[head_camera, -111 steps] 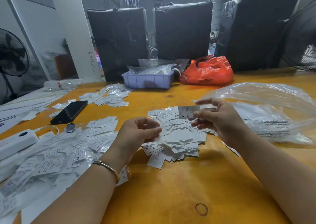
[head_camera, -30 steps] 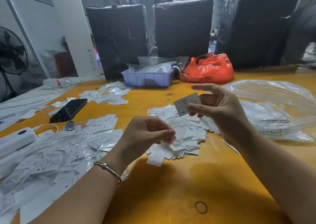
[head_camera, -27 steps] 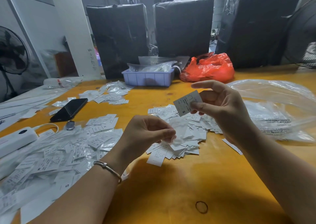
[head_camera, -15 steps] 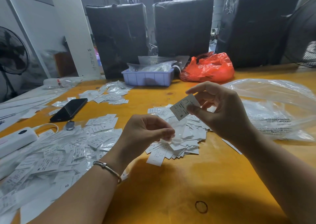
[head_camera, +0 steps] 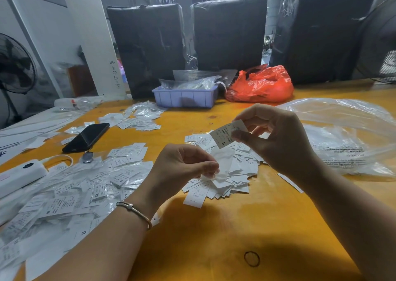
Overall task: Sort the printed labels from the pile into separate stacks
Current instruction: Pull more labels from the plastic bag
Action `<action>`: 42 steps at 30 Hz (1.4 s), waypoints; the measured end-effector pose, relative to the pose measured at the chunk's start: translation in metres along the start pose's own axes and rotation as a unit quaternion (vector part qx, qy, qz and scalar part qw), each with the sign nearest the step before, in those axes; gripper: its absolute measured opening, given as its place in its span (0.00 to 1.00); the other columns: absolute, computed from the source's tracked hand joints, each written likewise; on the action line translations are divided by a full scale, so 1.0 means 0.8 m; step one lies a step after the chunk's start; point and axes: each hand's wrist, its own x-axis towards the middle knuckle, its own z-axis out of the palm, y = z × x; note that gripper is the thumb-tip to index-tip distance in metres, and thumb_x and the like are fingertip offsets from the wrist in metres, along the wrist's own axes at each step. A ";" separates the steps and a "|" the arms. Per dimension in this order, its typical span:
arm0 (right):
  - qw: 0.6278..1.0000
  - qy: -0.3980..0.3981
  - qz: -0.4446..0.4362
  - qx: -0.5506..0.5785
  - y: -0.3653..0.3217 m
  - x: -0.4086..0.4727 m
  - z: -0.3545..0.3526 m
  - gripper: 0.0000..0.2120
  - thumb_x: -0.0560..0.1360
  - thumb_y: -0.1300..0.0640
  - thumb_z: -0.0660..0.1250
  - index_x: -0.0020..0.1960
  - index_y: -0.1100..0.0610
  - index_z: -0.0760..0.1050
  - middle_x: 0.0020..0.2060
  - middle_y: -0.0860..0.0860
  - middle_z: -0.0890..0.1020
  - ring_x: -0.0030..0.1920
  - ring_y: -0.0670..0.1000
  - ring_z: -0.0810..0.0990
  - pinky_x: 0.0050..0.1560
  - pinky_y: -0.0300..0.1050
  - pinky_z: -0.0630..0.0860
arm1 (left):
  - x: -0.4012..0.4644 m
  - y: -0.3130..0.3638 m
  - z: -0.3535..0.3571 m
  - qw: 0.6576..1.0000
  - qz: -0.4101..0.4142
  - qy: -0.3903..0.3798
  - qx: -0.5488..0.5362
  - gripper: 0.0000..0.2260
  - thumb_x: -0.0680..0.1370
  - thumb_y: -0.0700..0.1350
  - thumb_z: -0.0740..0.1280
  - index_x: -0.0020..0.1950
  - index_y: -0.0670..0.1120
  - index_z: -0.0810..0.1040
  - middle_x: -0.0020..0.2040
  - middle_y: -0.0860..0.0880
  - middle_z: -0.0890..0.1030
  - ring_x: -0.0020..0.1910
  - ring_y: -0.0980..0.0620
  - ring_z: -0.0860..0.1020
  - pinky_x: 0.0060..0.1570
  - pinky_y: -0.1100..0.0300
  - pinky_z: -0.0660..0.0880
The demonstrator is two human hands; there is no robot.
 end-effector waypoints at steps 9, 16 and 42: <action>0.999 -0.042 0.007 0.007 0.002 -0.001 0.002 0.06 0.69 0.63 0.75 0.42 0.54 0.80 0.40 0.45 0.84 0.40 0.43 0.82 0.35 0.34 0.77 | 0.000 -0.001 0.000 1.000 -0.001 0.000 0.005 0.12 0.68 0.48 0.73 0.45 0.40 0.85 0.39 0.45 0.86 0.39 0.46 0.85 0.37 0.61 0.77; 0.995 -0.093 0.021 0.016 0.005 0.001 -0.006 0.06 0.68 0.69 0.73 0.39 0.58 0.82 0.35 0.49 0.84 0.37 0.47 0.80 0.32 0.35 0.75 | 0.003 -0.004 0.001 1.000 -0.008 0.007 0.006 0.08 0.71 0.42 0.73 0.45 0.37 0.84 0.39 0.43 0.86 0.39 0.47 0.85 0.35 0.64 0.77; 0.981 -0.145 0.100 0.077 0.007 -0.011 0.019 0.09 0.69 0.51 0.73 0.42 0.57 0.85 0.39 0.50 0.84 0.41 0.49 0.81 0.37 0.45 0.77 | 0.006 -0.013 0.001 1.000 -0.009 0.027 -0.003 0.12 0.69 0.48 0.73 0.45 0.40 0.85 0.41 0.45 0.86 0.40 0.53 0.84 0.40 0.62 0.79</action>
